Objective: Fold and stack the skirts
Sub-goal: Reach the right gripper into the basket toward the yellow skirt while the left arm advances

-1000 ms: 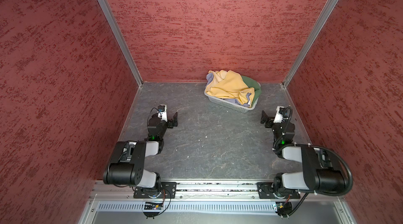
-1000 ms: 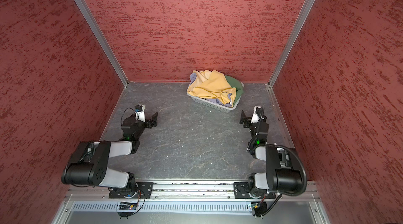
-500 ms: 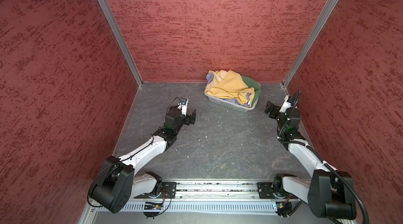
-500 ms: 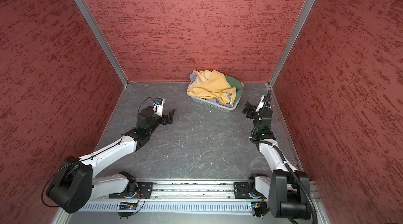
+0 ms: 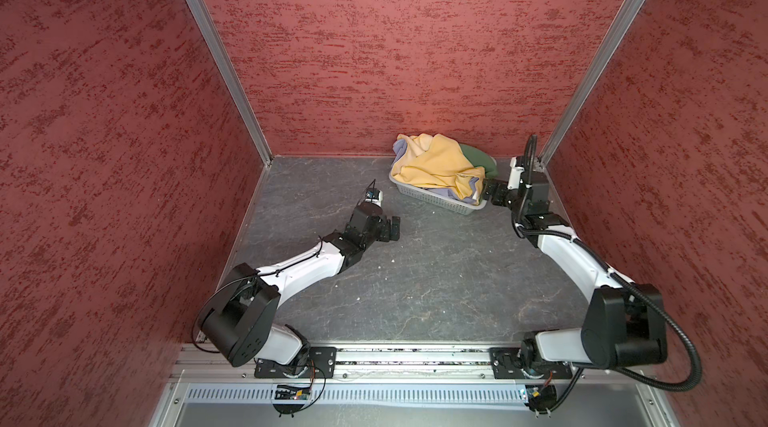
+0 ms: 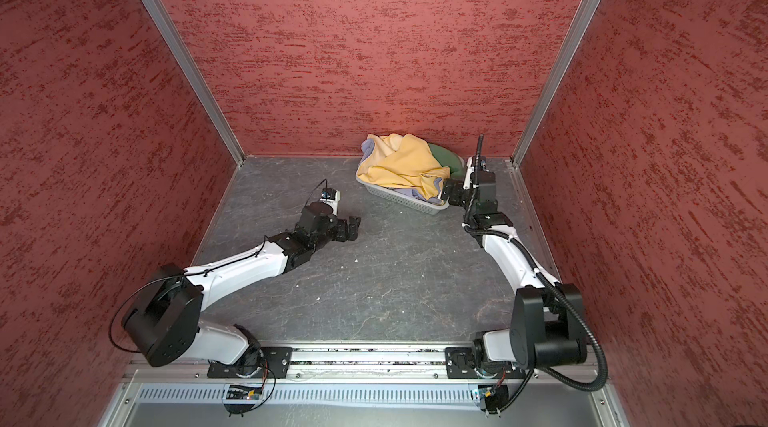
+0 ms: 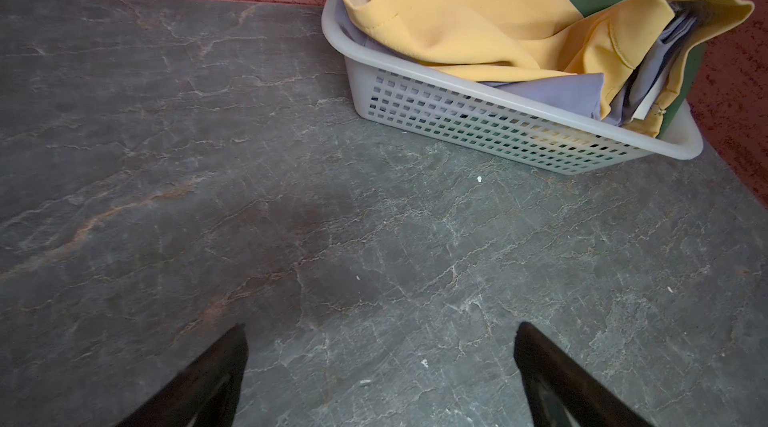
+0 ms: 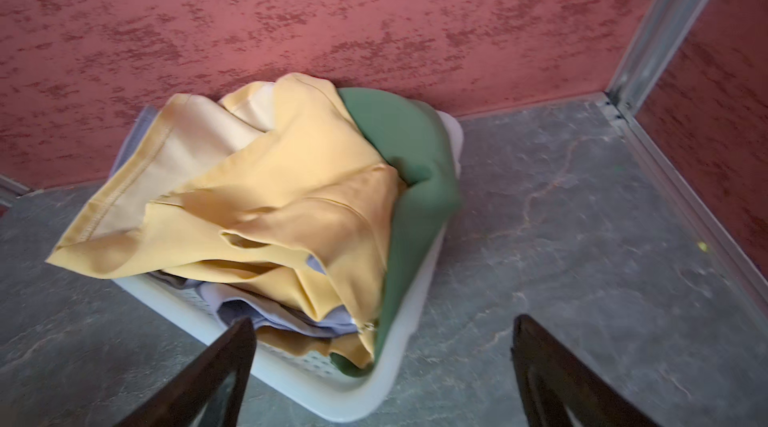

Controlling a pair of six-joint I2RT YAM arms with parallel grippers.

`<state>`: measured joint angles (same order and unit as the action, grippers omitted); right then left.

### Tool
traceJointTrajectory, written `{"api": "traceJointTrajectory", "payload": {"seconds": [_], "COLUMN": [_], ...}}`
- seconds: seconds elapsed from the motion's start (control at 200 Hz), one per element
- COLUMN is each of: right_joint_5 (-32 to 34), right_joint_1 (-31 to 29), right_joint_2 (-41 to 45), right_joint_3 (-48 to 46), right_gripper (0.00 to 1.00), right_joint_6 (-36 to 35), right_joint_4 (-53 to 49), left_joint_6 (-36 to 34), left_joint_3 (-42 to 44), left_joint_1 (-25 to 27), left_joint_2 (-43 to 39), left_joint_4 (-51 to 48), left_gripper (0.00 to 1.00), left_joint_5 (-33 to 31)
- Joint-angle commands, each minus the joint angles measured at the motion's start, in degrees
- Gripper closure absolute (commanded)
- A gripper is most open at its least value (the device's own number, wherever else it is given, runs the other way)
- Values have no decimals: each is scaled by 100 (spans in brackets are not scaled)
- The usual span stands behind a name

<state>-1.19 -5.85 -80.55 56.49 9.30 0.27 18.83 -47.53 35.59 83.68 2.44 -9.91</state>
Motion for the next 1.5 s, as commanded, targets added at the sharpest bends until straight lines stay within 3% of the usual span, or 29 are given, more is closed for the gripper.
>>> {"api": "traceJointTrajectory", "payload": {"seconds": [0.0,0.11,0.24,0.571,0.716,0.972,1.072,1.162,1.313,1.498], "right_joint_5": [-118,-169,-107,237,680,1145,1242,1297,1333,850], "right_joint_1": [-321,-606,-908,-1116,-1137,-1137,-1138,-1138,-1138,-1137], "right_joint_2": [-226,-663,-1161,-2162,-2420,-2684,-2747,-2764,-2550,-1879], "right_joint_3": [540,1129,1764,2638,2810,2960,3006,3090,3153,3133], "right_gripper": [11,25,34,45,48,62,75,100,100,100], "right_joint_6": [-584,-885,-1189,-1080,-1041,-1127,-1154,-1163,-1252,-1314], "right_joint_4": [-146,-512,-979,-1448,-1530,-1538,-1433,-1360,-1248,-1085], "left_joint_6": [320,327,447,837,811,801,782,774,712,478], "left_joint_3": [-245,-374,-422,82,207,303,310,337,402,420], "left_joint_1": [9,-50,-177,-655,-737,-773,-773,-773,-773,-735], "left_joint_2": [140,256,323,-51,-208,-271,-284,-304,-377,-444], "left_joint_4": [328,406,488,749,749,750,732,714,706,713], "left_gripper": [1,1,1,1,1,1,1,1,1,1], "left_joint_5": [228,429,653,991,988,970,951,938,897,841]}}
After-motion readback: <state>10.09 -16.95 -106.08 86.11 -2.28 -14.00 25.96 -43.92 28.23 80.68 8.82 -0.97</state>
